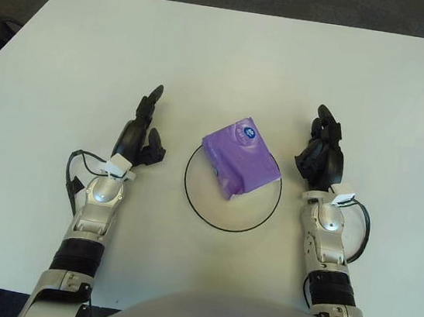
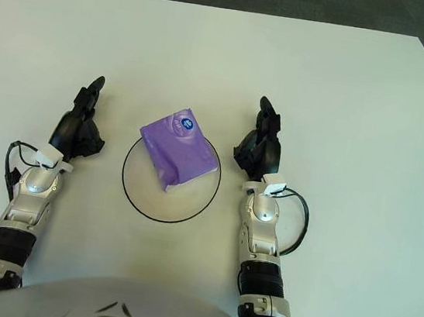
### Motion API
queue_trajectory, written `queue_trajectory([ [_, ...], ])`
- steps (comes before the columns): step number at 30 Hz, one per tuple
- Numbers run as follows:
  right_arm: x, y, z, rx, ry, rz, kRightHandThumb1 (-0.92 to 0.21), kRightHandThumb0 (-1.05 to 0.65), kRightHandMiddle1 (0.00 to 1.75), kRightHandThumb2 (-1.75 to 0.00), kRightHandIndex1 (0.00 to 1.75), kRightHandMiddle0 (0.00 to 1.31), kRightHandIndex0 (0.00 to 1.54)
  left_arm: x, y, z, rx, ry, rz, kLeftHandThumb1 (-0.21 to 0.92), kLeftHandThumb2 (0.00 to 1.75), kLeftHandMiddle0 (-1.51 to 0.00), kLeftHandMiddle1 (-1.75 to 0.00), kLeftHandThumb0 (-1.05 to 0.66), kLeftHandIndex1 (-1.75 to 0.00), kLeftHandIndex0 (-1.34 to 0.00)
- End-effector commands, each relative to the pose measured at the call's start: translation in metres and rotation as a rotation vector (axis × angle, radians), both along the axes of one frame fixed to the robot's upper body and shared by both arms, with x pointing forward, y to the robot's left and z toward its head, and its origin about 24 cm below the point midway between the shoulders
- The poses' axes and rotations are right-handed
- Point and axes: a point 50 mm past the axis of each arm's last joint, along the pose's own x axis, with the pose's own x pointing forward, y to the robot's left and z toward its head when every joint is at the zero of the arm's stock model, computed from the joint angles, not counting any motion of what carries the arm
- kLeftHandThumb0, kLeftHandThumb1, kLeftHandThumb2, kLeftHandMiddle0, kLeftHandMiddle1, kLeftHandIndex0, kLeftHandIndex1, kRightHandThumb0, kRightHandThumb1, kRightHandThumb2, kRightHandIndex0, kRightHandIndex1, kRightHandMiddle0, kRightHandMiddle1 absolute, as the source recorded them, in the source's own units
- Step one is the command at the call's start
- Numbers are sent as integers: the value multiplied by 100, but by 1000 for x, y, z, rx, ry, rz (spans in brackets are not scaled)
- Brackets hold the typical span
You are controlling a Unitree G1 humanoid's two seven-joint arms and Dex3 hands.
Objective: Put the tissue paper into the plate.
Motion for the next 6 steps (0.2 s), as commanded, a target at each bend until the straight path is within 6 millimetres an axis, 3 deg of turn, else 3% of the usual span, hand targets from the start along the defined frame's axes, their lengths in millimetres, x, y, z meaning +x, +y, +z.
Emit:
queue_trajectory([
  [1,-30,0,-55,18,307,-20,-92,-72,38,-96,3,0,21,-13,3,-28,2,146,13,92,125,-5,-2,-95,-44,0],
  [6,-30,0,-54,16,323,-17,-92,-72,38,-95,3,0,22,-13,2,-29,-12,145,24,92,124,-4,-1,-93,-42,0],
])
